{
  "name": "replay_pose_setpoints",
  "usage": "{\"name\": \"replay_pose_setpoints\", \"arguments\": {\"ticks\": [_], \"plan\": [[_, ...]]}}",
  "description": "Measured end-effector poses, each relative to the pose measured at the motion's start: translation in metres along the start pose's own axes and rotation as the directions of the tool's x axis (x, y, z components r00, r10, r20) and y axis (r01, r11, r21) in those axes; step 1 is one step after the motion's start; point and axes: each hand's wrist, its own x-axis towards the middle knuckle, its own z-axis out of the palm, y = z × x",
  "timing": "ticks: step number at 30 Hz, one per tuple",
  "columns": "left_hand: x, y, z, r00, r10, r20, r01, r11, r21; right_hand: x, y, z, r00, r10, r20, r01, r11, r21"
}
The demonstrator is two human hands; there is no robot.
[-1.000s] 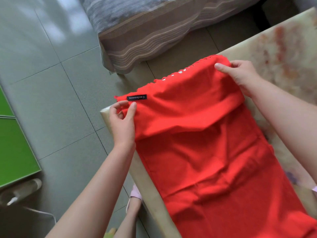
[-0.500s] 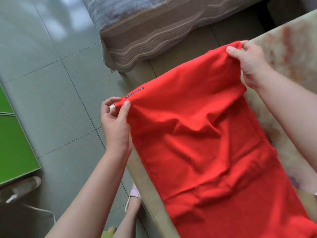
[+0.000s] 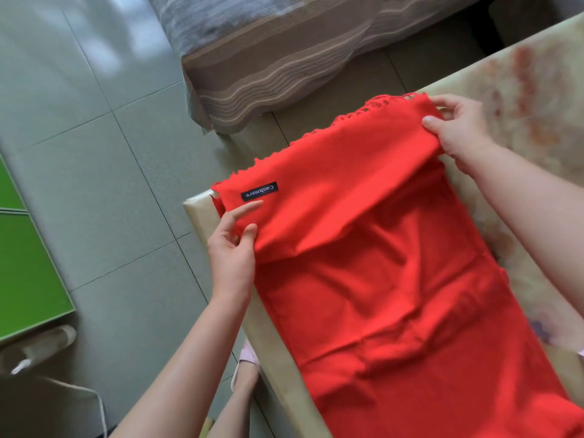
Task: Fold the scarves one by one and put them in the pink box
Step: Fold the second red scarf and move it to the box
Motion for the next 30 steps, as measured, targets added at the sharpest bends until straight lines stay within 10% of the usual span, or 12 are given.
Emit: {"name": "replay_pose_setpoints", "arguments": {"ticks": [10, 30], "plan": [[-0.001, 0.035, -0.011, 0.995, 0.097, -0.031, -0.101, 0.967, -0.232, -0.001, -0.036, -0.007, 0.997, -0.08, -0.012, 0.08, 0.941, 0.33], [-0.01, -0.006, 0.0, 0.998, -0.039, -0.048, 0.034, 0.995, -0.093, 0.009, 0.002, 0.007, 0.996, -0.044, -0.075, 0.046, 0.999, 0.022]]}}
